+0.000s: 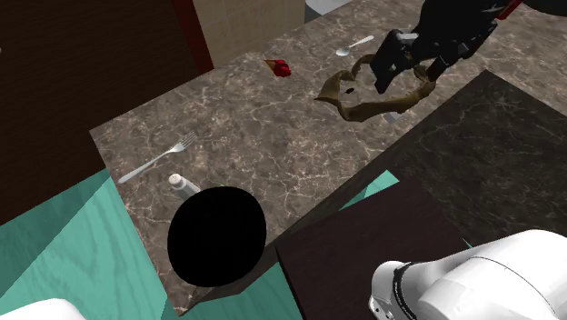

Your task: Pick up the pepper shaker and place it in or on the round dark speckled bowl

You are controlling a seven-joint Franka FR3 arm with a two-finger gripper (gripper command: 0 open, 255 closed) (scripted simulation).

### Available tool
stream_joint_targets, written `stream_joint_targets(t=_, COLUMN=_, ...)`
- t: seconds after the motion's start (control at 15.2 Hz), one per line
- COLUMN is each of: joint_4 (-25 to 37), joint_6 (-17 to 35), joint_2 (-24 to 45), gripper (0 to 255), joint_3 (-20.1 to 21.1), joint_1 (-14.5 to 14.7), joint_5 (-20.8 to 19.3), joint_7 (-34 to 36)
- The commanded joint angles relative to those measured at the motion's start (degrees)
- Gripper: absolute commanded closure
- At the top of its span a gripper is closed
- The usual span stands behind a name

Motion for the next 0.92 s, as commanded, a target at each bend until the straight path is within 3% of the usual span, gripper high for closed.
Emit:
stream_joint_targets(t=0.0, joint_4=0.00, joint_6=0.00, joint_2=0.00, gripper=0, joint_3=0.00, joint_1=0.00, joint_5=0.00, joint_7=0.00)
stream_joint_targets(t=0.86, joint_4=-3.88, joint_6=13.24, joint_2=9.66, gripper=0, joint_3=14.16, joint_1=6.13, joint_5=9.00, joint_7=15.62)
